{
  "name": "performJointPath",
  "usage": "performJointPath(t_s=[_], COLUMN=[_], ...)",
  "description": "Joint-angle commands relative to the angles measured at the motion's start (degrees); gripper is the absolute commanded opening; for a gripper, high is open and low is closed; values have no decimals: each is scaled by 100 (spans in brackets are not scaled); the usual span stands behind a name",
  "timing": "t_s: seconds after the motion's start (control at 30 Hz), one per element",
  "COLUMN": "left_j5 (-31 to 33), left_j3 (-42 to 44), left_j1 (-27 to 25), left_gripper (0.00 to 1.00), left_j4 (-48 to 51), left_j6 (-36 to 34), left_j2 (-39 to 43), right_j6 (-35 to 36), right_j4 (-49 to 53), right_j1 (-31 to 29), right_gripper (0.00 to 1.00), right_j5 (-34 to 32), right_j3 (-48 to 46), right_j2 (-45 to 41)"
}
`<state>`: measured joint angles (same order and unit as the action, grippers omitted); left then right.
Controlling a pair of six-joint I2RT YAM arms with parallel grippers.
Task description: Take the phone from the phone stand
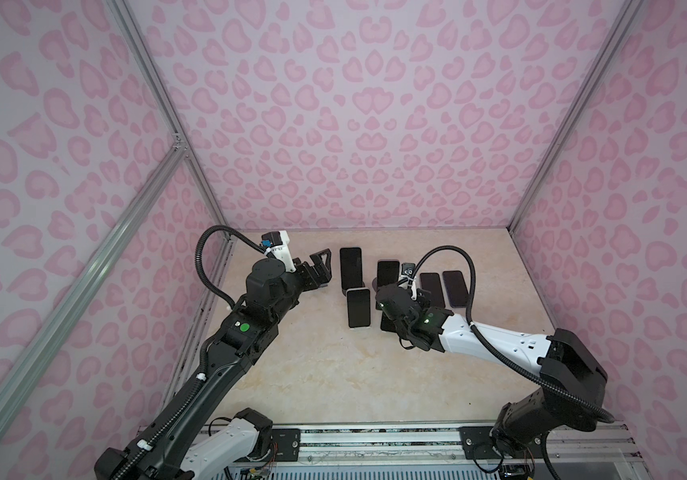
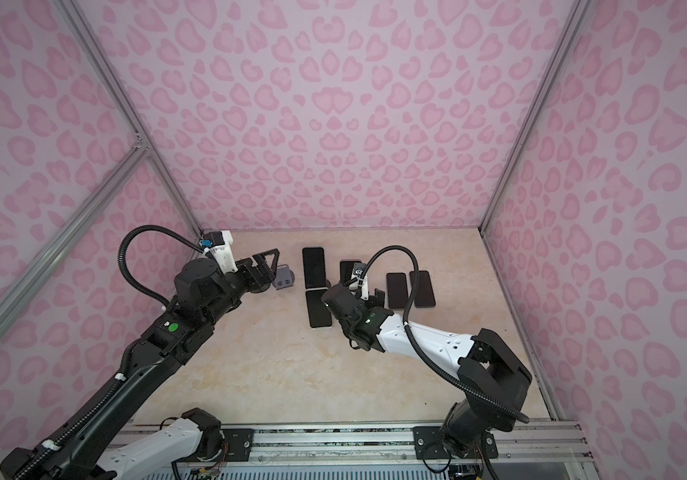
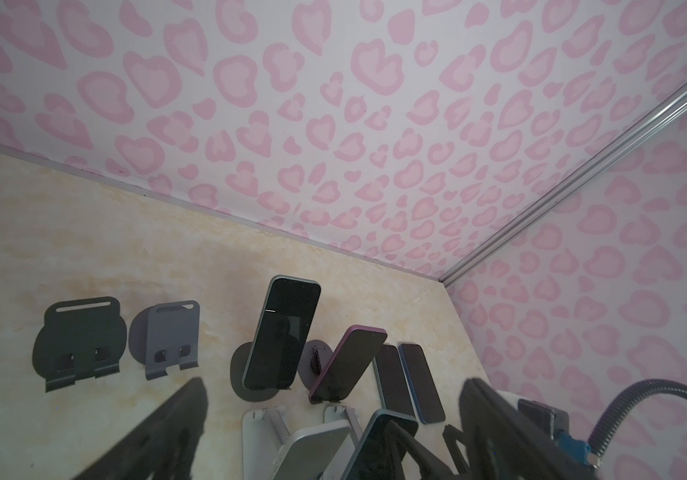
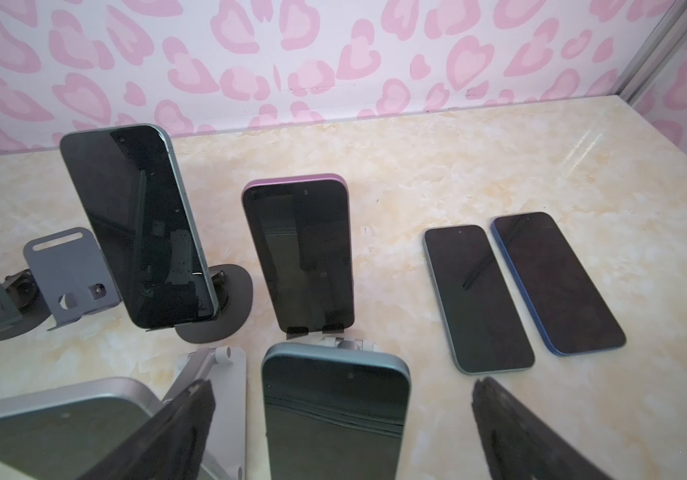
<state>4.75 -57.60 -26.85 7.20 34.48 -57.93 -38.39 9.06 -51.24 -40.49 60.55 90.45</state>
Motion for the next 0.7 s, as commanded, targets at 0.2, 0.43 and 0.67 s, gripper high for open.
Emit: performJointPath(t_s=[0.2, 0.43, 0.67], left_j5=[-114, -215, -228], left_j3=[-22, -14, -8], left_j1=[4, 4, 4], left_gripper=[98, 98, 98], left_j4=[-219, -241, -253], left_j6=[-60, -2, -2], left_j2=[-7, -75, -73], right_j6=[-168, 7, -124], right_j4=[-296, -818, -775], right_j1=[251, 242, 238], right_gripper=[99, 99, 98], right_j5=[11, 146, 16], right_j3=[-64, -314, -240], right_j2=[251, 350, 566])
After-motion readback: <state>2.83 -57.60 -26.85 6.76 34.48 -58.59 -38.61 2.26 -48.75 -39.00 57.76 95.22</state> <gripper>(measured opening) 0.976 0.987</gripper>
